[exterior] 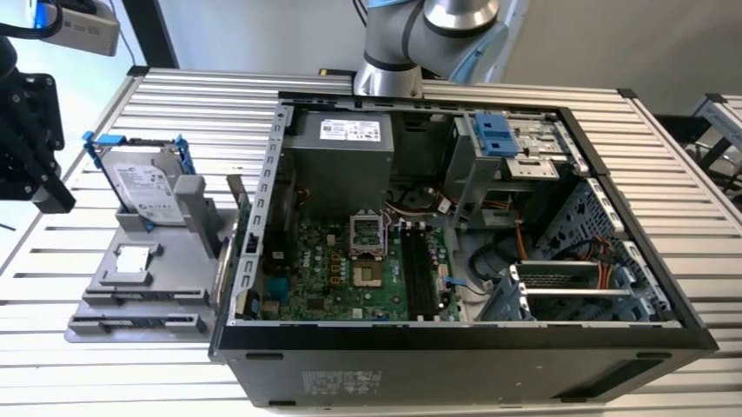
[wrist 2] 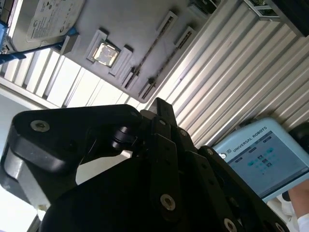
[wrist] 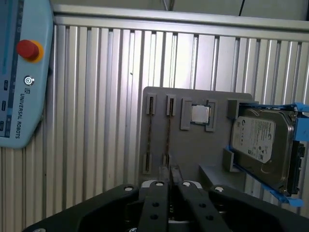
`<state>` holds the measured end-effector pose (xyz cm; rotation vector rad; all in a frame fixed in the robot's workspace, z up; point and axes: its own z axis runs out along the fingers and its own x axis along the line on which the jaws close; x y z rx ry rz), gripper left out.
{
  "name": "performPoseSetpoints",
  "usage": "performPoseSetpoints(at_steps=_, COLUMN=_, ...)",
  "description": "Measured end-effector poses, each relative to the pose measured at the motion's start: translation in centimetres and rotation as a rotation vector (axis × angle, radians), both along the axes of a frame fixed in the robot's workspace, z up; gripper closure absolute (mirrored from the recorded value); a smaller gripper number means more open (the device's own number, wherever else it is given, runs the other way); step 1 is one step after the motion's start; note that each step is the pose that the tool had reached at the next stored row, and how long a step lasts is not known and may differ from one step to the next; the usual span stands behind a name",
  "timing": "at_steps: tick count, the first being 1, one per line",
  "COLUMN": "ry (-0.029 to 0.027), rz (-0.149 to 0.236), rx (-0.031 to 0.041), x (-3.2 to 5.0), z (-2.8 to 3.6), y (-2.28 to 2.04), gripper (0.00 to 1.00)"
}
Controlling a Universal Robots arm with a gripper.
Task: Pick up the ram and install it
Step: 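Pick up the ram and move it above insertion slot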
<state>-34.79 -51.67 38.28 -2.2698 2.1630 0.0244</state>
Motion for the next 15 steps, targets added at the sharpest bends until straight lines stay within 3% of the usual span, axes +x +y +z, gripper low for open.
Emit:
performPoseSetpoints(at_steps=11, ry=-0.0001, rz=-0.003, rx=-0.0001, x=0.00, z=-0.02, y=0.01, gripper=0.00)
performPoseSetpoints(at_steps=15, ry=-0.0010, rz=-0.007, rx=-0.0039, x=-0.09, z=-0.65, y=0.07, gripper=0.00)
